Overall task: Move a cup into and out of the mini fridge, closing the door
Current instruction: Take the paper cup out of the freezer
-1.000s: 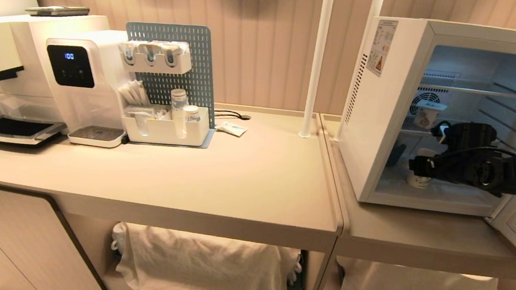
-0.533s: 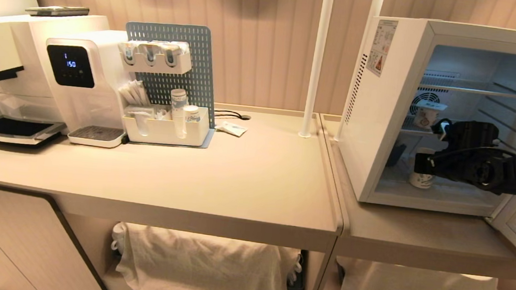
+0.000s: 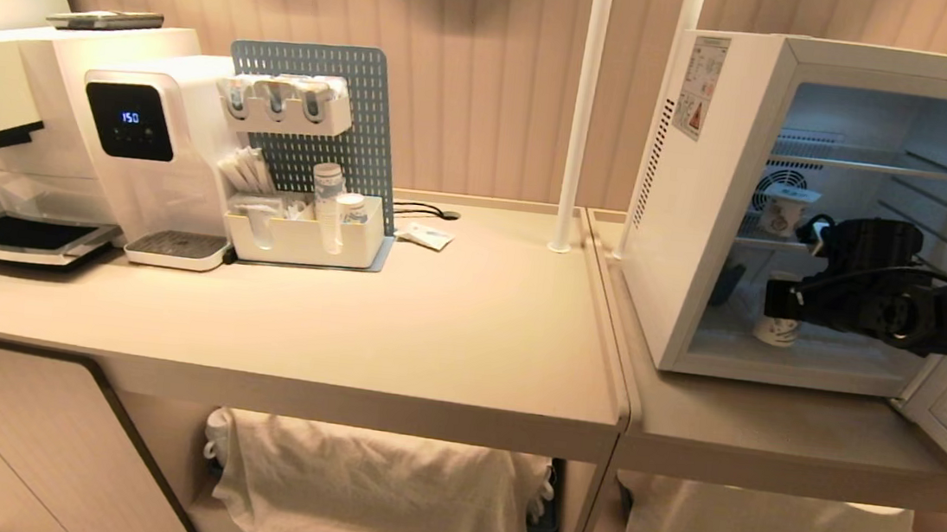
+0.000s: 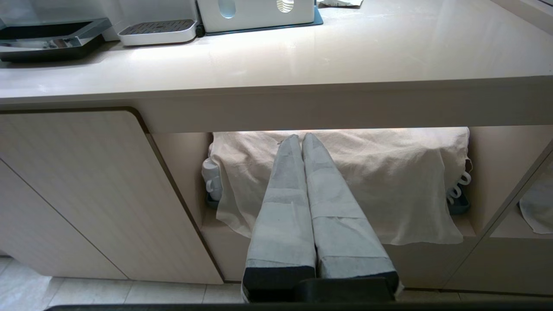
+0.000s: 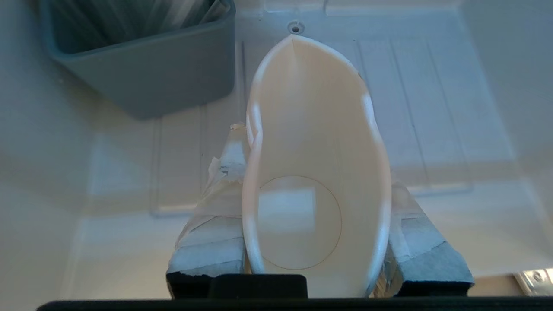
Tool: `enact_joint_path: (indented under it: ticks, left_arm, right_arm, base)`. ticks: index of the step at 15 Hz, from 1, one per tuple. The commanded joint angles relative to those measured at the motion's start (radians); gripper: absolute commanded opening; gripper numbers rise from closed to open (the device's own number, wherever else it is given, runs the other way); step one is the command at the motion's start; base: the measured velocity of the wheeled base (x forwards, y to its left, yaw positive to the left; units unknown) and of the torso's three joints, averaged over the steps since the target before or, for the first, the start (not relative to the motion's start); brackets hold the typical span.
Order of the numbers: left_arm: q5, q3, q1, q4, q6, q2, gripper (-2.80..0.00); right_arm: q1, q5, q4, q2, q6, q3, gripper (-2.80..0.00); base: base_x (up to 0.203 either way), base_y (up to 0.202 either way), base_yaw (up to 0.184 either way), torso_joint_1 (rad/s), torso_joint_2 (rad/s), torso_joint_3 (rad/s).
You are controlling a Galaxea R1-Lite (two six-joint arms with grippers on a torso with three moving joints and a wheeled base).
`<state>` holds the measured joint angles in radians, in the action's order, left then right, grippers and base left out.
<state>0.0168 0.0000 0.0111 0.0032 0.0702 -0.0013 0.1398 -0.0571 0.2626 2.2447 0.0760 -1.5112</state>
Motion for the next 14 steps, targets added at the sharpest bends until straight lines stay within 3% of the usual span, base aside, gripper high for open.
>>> enact_joint_path:
  ticks: [1, 8, 14]
  left_arm:
    - [0.0, 0.0, 0.0, 0.0, 0.0, 0.001, -2.8]
    - [0.0, 0.0, 0.0, 0.0, 0.0, 0.001, -2.8]
    - [0.0, 0.0, 0.0, 0.0, 0.0, 0.001, -2.8]
  right_arm:
    - [0.0, -0.001, 0.001, -0.038, 0.001, 0.027, -2.8]
    - [0.0, 0.006, -0.058, -0.23, 0.009, 0.132, -2.8]
    - [-0.014, 0.005, -0.37, -0.496, 0.019, 0.189, -2.8]
  base:
    - [0.0, 0.0, 0.0, 0.0, 0.0, 0.0]
    - [0.0, 0.0, 0.0, 0.0, 0.0, 0.0]
    - [0.0, 0.0, 0.0, 0.0, 0.0, 0.0]
